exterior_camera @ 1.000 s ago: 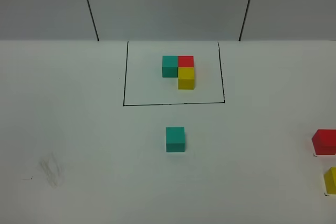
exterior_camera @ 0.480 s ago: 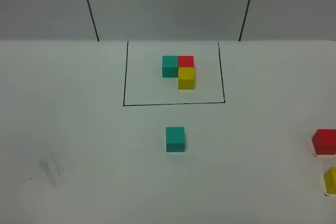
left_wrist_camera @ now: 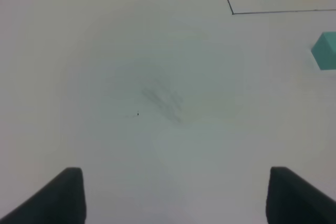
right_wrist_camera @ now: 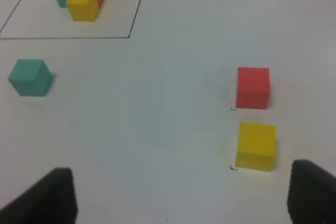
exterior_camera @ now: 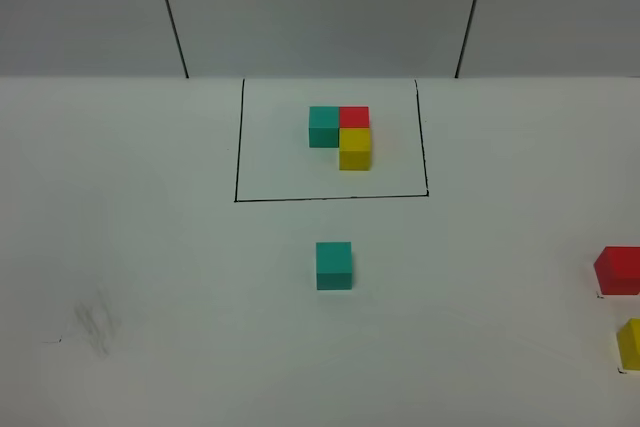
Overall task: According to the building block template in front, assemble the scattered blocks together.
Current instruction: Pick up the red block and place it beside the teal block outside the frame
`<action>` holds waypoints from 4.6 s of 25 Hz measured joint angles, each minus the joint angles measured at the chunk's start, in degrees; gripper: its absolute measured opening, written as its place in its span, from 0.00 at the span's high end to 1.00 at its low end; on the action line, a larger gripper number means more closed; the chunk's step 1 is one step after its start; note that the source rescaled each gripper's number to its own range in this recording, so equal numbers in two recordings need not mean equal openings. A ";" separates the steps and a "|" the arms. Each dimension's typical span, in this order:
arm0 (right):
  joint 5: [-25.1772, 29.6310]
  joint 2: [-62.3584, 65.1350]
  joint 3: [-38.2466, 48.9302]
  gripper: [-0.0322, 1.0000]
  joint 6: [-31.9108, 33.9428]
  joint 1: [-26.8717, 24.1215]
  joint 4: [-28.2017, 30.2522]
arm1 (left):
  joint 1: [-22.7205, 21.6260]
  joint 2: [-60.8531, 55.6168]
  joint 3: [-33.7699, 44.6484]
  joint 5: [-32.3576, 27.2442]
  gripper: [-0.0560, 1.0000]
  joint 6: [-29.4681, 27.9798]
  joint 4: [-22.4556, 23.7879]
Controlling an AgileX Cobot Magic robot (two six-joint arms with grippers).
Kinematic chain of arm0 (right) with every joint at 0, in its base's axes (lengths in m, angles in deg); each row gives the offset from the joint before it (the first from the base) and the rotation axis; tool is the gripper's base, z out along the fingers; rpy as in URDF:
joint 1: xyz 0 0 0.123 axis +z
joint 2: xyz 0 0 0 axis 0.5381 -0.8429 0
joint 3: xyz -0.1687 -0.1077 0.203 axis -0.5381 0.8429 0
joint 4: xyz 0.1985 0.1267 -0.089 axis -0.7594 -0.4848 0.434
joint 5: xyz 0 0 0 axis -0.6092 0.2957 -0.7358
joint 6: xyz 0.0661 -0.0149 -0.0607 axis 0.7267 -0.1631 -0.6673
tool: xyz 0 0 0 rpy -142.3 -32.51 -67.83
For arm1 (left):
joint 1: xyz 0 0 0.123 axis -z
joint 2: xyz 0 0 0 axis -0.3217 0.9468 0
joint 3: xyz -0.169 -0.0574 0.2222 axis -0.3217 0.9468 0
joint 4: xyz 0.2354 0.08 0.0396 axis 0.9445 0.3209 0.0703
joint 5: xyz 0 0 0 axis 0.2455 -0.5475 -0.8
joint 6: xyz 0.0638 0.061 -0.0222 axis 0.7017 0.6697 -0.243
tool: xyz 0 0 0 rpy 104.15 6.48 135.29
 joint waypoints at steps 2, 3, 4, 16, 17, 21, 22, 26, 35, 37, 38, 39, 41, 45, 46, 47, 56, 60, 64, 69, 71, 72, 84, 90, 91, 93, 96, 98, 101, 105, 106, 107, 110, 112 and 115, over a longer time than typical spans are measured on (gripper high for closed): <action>0.00 0.00 0.00 0.34 0.00 0.00 0.00 | 0.00 0.00 0.00 0.07 0.45 0.00 0.00; 0.00 0.00 0.00 0.34 0.00 0.00 0.00 | 0.00 0.00 0.00 0.13 0.45 0.00 0.00; 0.00 0.00 0.00 0.34 0.00 0.00 -0.05 | 0.00 0.00 0.00 0.13 0.45 0.00 0.00; -3.26 -0.50 -0.54 0.34 4.06 0.00 -1.49 | 0.00 0.00 0.00 0.17 0.45 0.00 0.00; -5.38 -1.74 -1.25 0.34 4.37 0.00 -0.89 | 0.00 0.00 0.00 0.17 0.45 0.00 0.00; -11.42 -13.16 -4.85 0.34 2.70 0.00 -0.52 | 0.00 0.00 0.04 0.17 0.45 0.00 0.00; -11.85 -17.28 -5.92 0.34 2.44 0.00 -0.48 | 0.00 0.00 0.04 0.17 0.45 0.00 0.00; -13.23 -33.60 -10.90 0.34 1.92 0.00 0.59 | 0.00 0.00 0.11 0.24 0.45 0.00 0.00; -10.75 -69.03 -28.53 0.34 1.17 0.00 1.88 | 0.00 0.00 0.11 0.24 0.45 0.00 0.00; -9.62 -74.43 -31.56 0.34 1.15 -0.05 2.38 | 0.00 0.00 0.11 0.24 0.45 0.00 0.00; -9.03 -77.05 -32.81 0.34 1.15 -0.17 2.46 | 0.00 0.00 0.11 0.24 0.45 0.00 0.00; -8.72 -79.50 -33.65 0.34 1.15 -0.18 2.38 | 0.00 0.00 0.11 0.24 0.45 0.00 0.00; -8.64 -83.56 -34.73 0.34 1.15 -0.18 2.09 | 0.00 0.00 0.11 0.24 0.45 0.00 0.00; -9.19 -90.38 -34.91 0.34 1.15 -0.48 2.22 | 0.00 0.00 0.11 0.24 0.45 0.00 0.00; -9.54 -91.83 -34.91 0.34 1.29 -0.63 2.73 | 0.00 0.00 0.11 0.24 0.45 0.00 0.00; -10.01 -93.14 -34.91 0.34 1.92 -0.85 3.55 | 0.00 0.00 0.11 0.29 0.45 0.00 0.00; -12.06 -100.01 -34.91 0.34 4.39 -3.74 9.70 | 0.00 0.00 0.11 0.29 0.45 0.00 0.00; -13.66 -101.16 -34.91 0.34 4.45 -3.82 10.05 | 0.00 0.00 0.11 0.29 0.45 0.00 0.00; -15.88 -103.37 -34.91 0.34 4.45 -3.82 10.05 | 0.00 0.00 0.11 0.29 0.45 0.00 0.00; -17.57 -106.38 -34.91 0.34 4.45 -3.82 9.99 | 0.00 0.00 0.11 0.29 0.45 0.00 0.00; -18.38 -107.50 -34.91 0.34 4.45 -3.87 9.99 | 0.00 0.00 0.11 0.29 0.45 0.00 0.00; -18.90 -108.04 -34.91 0.34 4.40 -3.87 9.99 | 0.00 0.00 0.11 0.29 0.45 0.00 0.00; -21.94 -110.76 -34.91 0.34 4.14 -4.04 10.05 | 0.00 0.00 0.11 0.29 0.45 0.00 0.00; -21.96 -112.40 -34.91 0.36 4.07 -4.04 10.09 | 0.00 0.00 0.11 0.29 0.45 0.00 -0.06; -21.96 -112.40 -34.91 0.38 4.07 -4.04 10.09 | 0.00 0.00 0.11 0.29 0.45 0.00 -0.06; -21.96 -112.40 -34.91 0.47 4.07 -4.04 10.09 | 0.00 0.00 0.11 0.29 0.45 0.00 -0.06; -21.67 -112.40 -34.91 0.77 3.96 -4.04 10.12 | 0.00 0.00 0.11 0.29 0.45 0.00 -0.06; -21.47 -112.40 -34.91 0.97 3.69 -4.04 10.16 | 0.00 0.00 0.11 0.29 0.45 0.00 -0.06; -21.03 -112.40 -34.91 0.96 3.01 -4.04 10.16 | 0.00 0.00 0.11 0.29 0.45 0.00 -0.06; -20.69 -111.73 -34.91 0.96 2.84 -4.04 10.16 | 0.00 0.00 0.11 0.29 0.45 0.00 -0.06; -20.62 -110.92 -34.91 0.96 2.82 -4.04 10.16 | 0.00 0.00 0.11 0.29 0.45 0.00 -0.06; -20.42 -109.59 -34.91 0.96 2.82 -4.04 10.16 | 0.00 0.00 0.11 0.29 0.45 0.00 -0.06; -19.60 -104.03 -34.87 0.96 2.62 -3.77 10.18 | 0.00 0.00 0.11 0.29 0.45 0.00 -0.06; -18.87 -99.99 -34.87 0.96 1.25 -2.93 10.27 | 0.00 0.00 0.11 0.29 0.45 0.00 -0.06; -17.39 -94.54 -34.87 0.96 -3.48 0.21 10.27 | 0.00 0.00 0.11 0.29 0.45 0.00 -0.06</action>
